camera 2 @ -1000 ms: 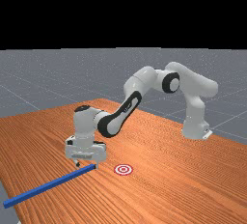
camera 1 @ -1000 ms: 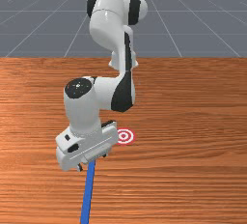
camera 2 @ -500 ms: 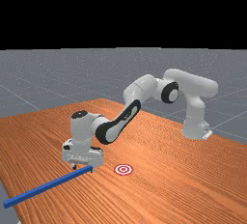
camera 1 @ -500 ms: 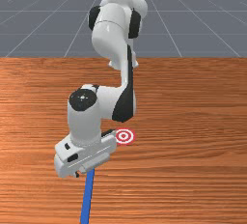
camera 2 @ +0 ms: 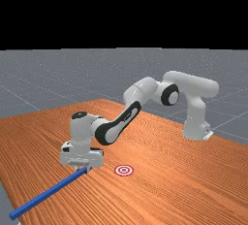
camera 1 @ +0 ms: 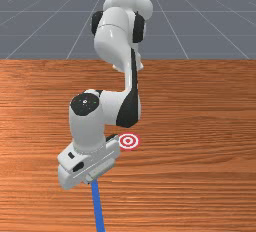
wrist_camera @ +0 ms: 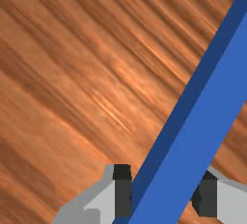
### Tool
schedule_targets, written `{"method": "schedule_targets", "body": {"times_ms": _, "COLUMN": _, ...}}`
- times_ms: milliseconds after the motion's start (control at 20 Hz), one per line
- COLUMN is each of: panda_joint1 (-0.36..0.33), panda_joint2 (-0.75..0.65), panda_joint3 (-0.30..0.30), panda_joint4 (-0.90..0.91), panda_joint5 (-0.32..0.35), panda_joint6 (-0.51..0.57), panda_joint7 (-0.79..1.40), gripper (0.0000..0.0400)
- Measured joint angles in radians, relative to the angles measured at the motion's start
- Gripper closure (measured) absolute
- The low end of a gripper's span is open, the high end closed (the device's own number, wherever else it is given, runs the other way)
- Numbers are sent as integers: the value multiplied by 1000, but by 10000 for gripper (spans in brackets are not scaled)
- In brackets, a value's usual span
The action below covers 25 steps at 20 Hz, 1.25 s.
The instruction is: Pull the pivot to the target area
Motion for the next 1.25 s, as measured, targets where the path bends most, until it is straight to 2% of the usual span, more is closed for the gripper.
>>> {"method": "schedule_targets", "body": {"times_ms": 50, "panda_joint1": 4, "panda_joint2": -3, "panda_joint3": 0, "panda_joint4": -7, "panda_joint5": 0, "panda_joint6": 3, "panda_joint7": 5, "gripper": 289}}
{"method": "schedule_targets", "body": {"times_ms": 250, "panda_joint1": 10, "panda_joint2": -15, "panda_joint3": 2, "panda_joint4": -22, "panda_joint5": 22, "panda_joint6": -4, "panda_joint7": 74, "gripper": 305}}
{"method": "schedule_targets", "body": {"times_ms": 300, "panda_joint1": -2, "panda_joint2": -57, "panda_joint3": 22, "panda_joint4": -101, "panda_joint5": 42, "panda_joint6": 27, "panda_joint7": 49, "gripper": 305}}
{"method": "schedule_targets", "body": {"times_ms": 350, "panda_joint1": -15, "panda_joint2": -118, "panda_joint3": 43, "panda_joint4": -214, "panda_joint5": 63, "panda_joint6": 73, "panda_joint7": 19, "gripper": 286}}
{"method": "schedule_targets", "body": {"times_ms": 450, "panda_joint1": -25, "panda_joint2": -241, "panda_joint3": 55, "panda_joint4": -445, "panda_joint5": 79, "panda_joint6": 178, "panda_joint7": -12, "gripper": 289}}
{"method": "schedule_targets", "body": {"times_ms": 500, "panda_joint1": 20, "panda_joint2": -260, "panda_joint3": -4, "panda_joint4": -471, "panda_joint5": 23, "panda_joint6": 109, "panda_joint7": 48, "gripper": 303}}
{"method": "schedule_targets", "body": {"times_ms": 550, "panda_joint1": 22, "panda_joint2": -323, "panda_joint3": -5, "panda_joint4": -591, "panda_joint5": 24, "panda_joint6": 169, "panda_joint7": 41, "gripper": 305}}
{"method": "schedule_targets", "body": {"times_ms": 600, "panda_joint1": 30, "panda_joint2": -397, "panda_joint3": -11, "panda_joint4": -757, "panda_joint5": 56, "panda_joint6": 331, "panda_joint7": 87, "gripper": 303}}
{"method": "schedule_targets", "body": {"times_ms": 650, "panda_joint1": 30, "panda_joint2": -428, "panda_joint3": -12, "panda_joint4": -819, "panda_joint5": 59, "panda_joint6": 361, "panda_joint7": 84, "gripper": 303}}
{"method": "schedule_targets", "body": {"times_ms": 700, "panda_joint1": 77, "panda_joint2": -469, "panda_joint3": -63, "panda_joint4": -910, "panda_joint5": -8, "panda_joint6": 418, "panda_joint7": 88, "gripper": 305}}
{"method": "schedule_targets", "body": {"times_ms": 850, "panda_joint1": 64, "panda_joint2": -561, "panda_joint3": -48, "panda_joint4": -1092, "panda_joint5": 9, "panda_joint6": 507, "panda_joint7": 54, "gripper": 305}}
{"method": "schedule_targets", "body": {"times_ms": 900, "panda_joint1": 99, "panda_joint2": -588, "panda_joint3": -84, "panda_joint4": -1155, "panda_joint5": -17, "panda_joint6": 544, "panda_joint7": 86, "gripper": 307}}
{"method": "schedule_targets", "body": {"times_ms": 950, "panda_joint1": 44, "panda_joint2": -602, "panda_joint3": -29, "panda_joint4": -1146, "panda_joint5": 20, "panda_joint6": 448, "panda_joint7": 25, "gripper": 305}}
{"method": "schedule_targets", "body": {"times_ms": 1000, "panda_joint1": 45, "panda_joint2": -622, "panda_joint3": -32, "panda_joint4": -1182, "panda_joint5": 17, "panda_joint6": 448, "panda_joint7": 23, "gripper": 305}}
{"method": "schedule_targets", "body": {"times_ms": 1050, "panda_joint1": 41, "panda_joint2": -652, "panda_joint3": -30, "panda_joint4": -1252, "panda_joint5": 22, "panda_joint6": 513, "panda_joint7": 15, "gripper": 305}}
{"method": "schedule_targets", "body": {"times_ms": 1100, "panda_joint1": 45, "panda_joint2": -683, "panda_joint3": -34, "panda_joint4": -1331, "panda_joint5": 59, "panda_joint6": 604, "panda_joint7": 63, "gripper": 303}}
{"method": "schedule_targets", "body": {"times_ms": 1150, "panda_joint1": -62, "panda_joint2": -701, "panda_joint3": 64, "panda_joint4": -1347, "panda_joint5": 116, "panda_joint6": 585, "panda_joint7": -104, "gripper": 294}}
{"method": "schedule_targets", "body": {"times_ms": 1200, "panda_joint1": -55, "panda_joint2": -709, "panda_joint3": 56, "panda_joint4": -1359, "panda_joint5": 112, "panda_joint6": 578, "panda_joint7": -96, "gripper": 304}}
{"method": "schedule_targets", "body": {"times_ms": 1250, "panda_joint1": 32, "panda_joint2": -727, "panda_joint3": -28, "panda_joint4": -1378, "panda_joint5": 67, "panda_joint6": 599, "panda_joint7": 52, "gripper": 194}}
